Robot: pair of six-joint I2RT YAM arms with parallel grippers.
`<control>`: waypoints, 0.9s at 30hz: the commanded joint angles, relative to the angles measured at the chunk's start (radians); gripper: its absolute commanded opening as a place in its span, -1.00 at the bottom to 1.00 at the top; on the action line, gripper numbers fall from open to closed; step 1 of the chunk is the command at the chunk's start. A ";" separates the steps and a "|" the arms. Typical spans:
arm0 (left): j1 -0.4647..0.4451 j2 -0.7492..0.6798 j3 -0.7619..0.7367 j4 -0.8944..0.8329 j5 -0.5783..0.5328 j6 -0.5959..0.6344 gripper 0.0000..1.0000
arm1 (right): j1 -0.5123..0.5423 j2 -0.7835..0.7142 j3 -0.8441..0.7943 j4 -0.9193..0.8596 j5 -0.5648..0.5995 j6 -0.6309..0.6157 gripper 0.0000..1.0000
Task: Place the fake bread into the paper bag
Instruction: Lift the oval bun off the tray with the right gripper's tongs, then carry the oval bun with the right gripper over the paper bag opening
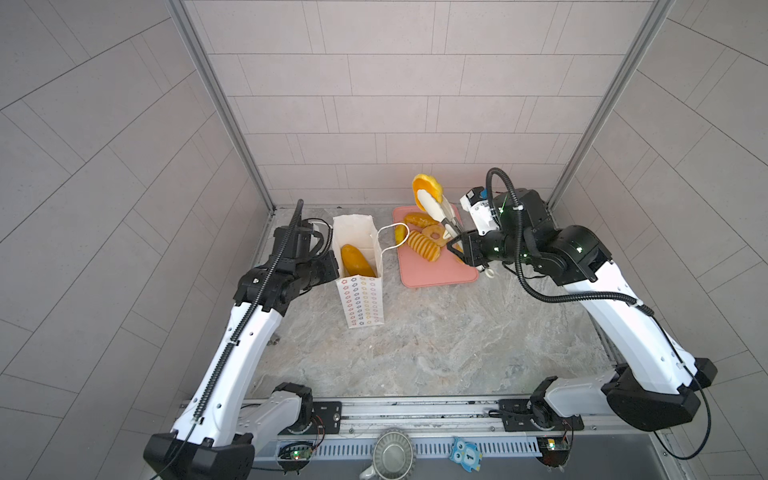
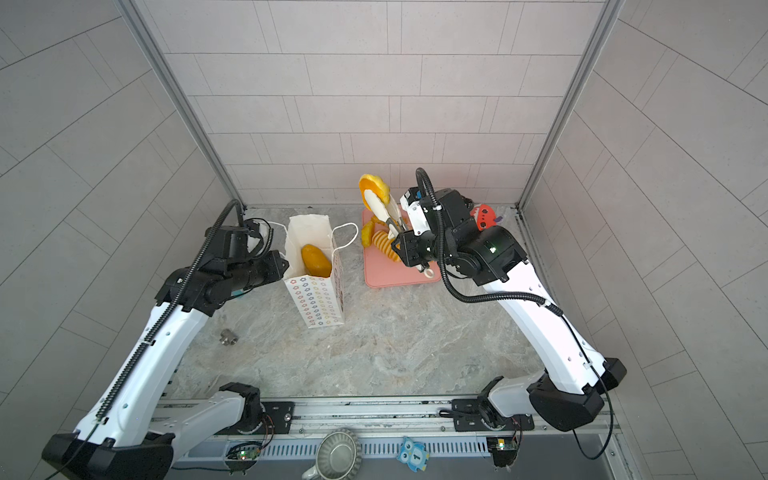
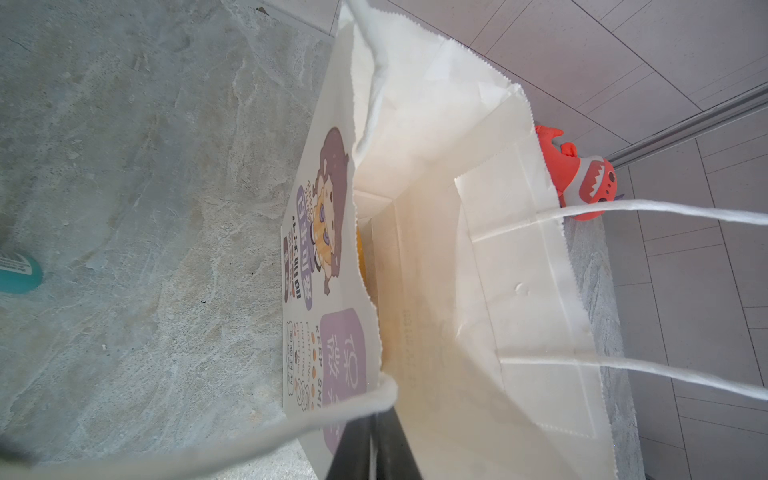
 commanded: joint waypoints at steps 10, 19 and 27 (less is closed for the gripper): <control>-0.002 -0.018 -0.010 0.005 -0.005 -0.003 -0.79 | 0.166 0.058 0.136 -0.034 0.135 -0.056 -0.21; -0.002 -0.021 -0.009 0.004 -0.005 -0.004 -0.79 | 0.298 0.149 0.237 -0.104 0.269 -0.095 -0.22; -0.002 -0.024 -0.010 0.004 -0.005 -0.004 -0.79 | 0.342 0.197 0.278 -0.129 0.305 -0.104 -0.22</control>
